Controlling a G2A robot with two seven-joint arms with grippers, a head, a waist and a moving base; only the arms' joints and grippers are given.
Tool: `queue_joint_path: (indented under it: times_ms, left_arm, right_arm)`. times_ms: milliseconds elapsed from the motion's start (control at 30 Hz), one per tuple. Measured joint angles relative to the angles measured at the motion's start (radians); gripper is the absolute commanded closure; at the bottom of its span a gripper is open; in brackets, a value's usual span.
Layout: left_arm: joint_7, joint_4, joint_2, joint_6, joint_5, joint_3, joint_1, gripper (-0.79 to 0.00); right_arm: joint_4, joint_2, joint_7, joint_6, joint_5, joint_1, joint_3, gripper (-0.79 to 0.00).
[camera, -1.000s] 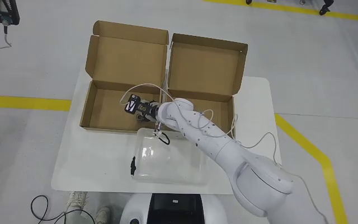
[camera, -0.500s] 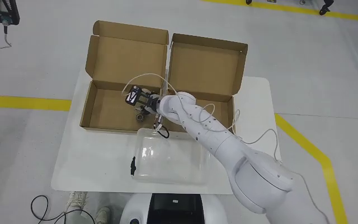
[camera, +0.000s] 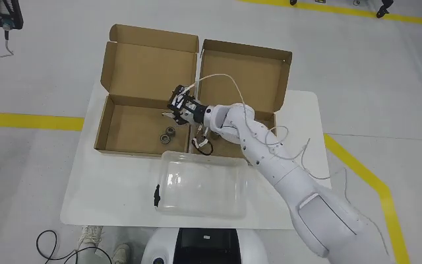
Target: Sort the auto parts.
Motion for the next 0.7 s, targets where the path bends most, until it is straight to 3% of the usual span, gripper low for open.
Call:
queue_joint_path:
  times_ms: [67, 100, 200, 433, 700]
  left_arm:
    - [0.0, 0.0, 0.0, 0.0, 0.0, 0.0, 0.0, -0.785]
    - [0.0, 0.0, 0.0, 0.0, 0.0, 0.0, 0.0, -0.785]
    - [0.0, 0.0, 0.0, 0.0, 0.0, 0.0, 0.0, -0.785]
    - [0.0, 0.0, 0.0, 0.0, 0.0, 0.0, 0.0, -0.785]
    - [0.0, 0.0, 0.0, 0.0, 0.0, 0.0, 0.0, -0.785]
  right_arm:
    - [-0.096, 0.035, 0.024, -0.014, -0.021, -0.062, 0.059, -0.523]
    - [-0.139, 0.049, 0.036, -0.019, -0.028, -0.091, 0.085, -0.566]
    - [-0.281, 0.091, 0.078, -0.033, -0.044, -0.19, 0.174, -0.785]
    - [-0.576, 0.159, 0.145, -0.057, -0.065, -0.416, 0.358, -0.785]
    - [-0.69, 0.189, 0.163, -0.074, -0.046, -0.523, 0.45, -0.785]
